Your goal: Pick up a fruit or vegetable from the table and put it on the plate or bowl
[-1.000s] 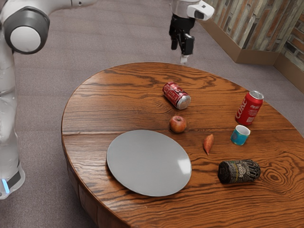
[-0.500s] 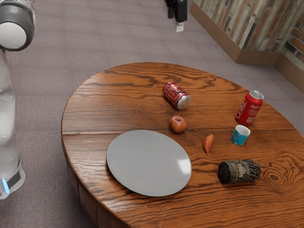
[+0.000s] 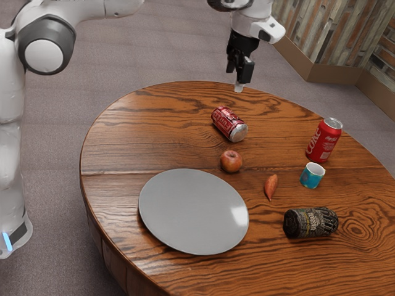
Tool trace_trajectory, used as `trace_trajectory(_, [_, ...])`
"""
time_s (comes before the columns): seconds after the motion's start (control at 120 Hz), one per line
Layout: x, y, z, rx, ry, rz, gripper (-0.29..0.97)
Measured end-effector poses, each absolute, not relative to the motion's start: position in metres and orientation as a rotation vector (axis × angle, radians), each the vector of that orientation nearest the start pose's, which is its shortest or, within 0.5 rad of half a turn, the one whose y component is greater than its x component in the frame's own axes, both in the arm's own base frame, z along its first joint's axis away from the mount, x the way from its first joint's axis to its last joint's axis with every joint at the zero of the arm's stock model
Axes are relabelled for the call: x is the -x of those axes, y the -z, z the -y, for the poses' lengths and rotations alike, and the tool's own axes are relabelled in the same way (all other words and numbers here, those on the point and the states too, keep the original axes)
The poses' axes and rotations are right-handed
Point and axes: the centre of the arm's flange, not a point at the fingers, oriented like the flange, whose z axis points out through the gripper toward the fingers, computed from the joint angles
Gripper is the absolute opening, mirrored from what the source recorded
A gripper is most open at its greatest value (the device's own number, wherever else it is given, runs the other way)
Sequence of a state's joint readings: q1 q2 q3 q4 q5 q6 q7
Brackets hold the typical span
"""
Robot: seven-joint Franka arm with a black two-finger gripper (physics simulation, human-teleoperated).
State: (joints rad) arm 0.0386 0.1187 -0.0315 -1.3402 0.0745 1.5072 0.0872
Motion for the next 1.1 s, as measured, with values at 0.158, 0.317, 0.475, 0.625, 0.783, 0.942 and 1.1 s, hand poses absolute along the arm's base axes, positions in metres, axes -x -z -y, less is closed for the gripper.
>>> trace_trajectory(0.158, [-0.598, -0.597, 0.0, 3.07, 0.021, -0.161, 0.68])
trace_trajectory(0.317, [-0.605, -0.568, -0.004, 3.067, 0.051, -0.157, 0.68])
trace_trajectory(0.475, [-0.619, -0.545, -0.002, 3.095, 0.077, -0.156, 0.68])
trace_trajectory(0.625, [-0.622, -0.521, -0.001, 3.119, 0.073, -0.145, 0.68])
trace_trajectory(0.783, [-0.623, -0.508, -0.008, 3.129, 0.068, -0.123, 0.68])
trace_trajectory(0.942, [-0.622, -0.502, -0.007, 3.132, 0.066, -0.12, 0.68])
trace_trajectory(1.1, [-0.627, -0.492, -0.01, 3.134, 0.062, -0.111, 0.68])
